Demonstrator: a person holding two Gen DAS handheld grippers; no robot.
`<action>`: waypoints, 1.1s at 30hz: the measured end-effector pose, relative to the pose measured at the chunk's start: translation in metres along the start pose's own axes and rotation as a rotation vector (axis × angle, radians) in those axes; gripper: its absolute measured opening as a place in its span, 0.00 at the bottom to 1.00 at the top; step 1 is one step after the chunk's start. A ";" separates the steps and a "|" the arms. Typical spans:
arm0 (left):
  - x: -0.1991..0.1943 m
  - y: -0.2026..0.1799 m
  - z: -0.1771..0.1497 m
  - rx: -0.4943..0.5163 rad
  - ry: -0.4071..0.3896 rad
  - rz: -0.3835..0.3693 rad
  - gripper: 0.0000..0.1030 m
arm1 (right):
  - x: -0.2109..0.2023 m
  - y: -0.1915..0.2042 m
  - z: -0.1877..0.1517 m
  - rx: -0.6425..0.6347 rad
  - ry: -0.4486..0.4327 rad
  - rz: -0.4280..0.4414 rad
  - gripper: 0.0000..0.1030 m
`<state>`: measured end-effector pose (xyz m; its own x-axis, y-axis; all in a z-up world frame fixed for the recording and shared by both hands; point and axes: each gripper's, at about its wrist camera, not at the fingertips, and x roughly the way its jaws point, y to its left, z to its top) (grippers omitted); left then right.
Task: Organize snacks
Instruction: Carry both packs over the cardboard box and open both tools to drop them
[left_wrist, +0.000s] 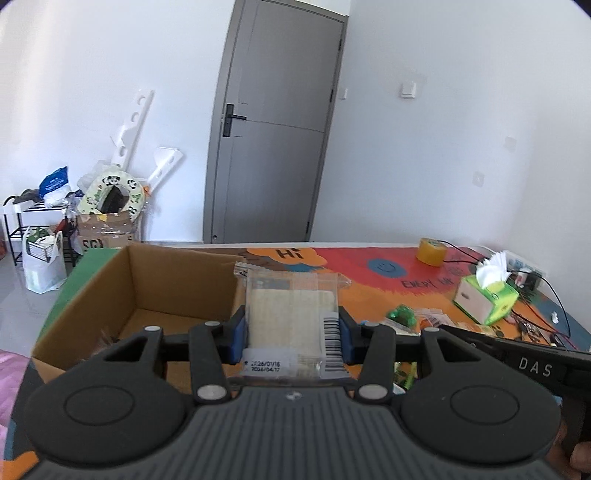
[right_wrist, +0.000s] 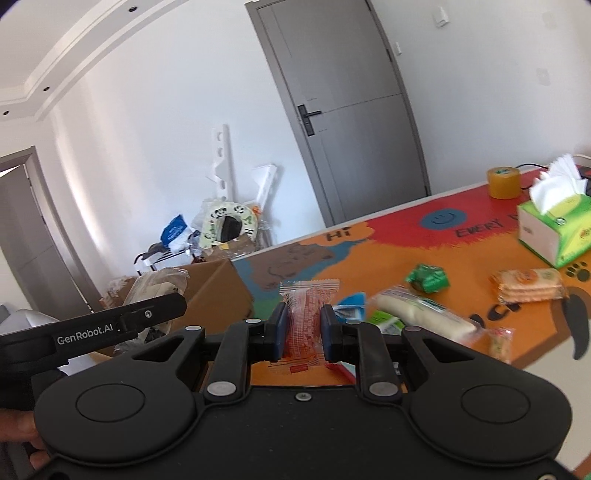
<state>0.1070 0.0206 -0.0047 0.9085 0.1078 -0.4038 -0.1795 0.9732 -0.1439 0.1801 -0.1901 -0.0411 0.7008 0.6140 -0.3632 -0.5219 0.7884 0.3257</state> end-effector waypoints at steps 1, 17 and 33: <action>0.000 0.003 0.001 -0.004 -0.002 0.005 0.45 | 0.002 0.003 0.001 -0.003 0.000 0.005 0.20; 0.007 0.073 0.009 -0.100 0.003 0.118 0.45 | 0.039 0.054 0.010 -0.058 0.029 0.100 0.20; 0.006 0.122 0.011 -0.192 0.000 0.155 0.52 | 0.074 0.107 0.015 -0.107 0.067 0.154 0.20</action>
<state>0.0948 0.1425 -0.0152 0.8645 0.2531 -0.4342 -0.3853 0.8885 -0.2493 0.1834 -0.0607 -0.0199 0.5764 0.7262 -0.3747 -0.6718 0.6822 0.2886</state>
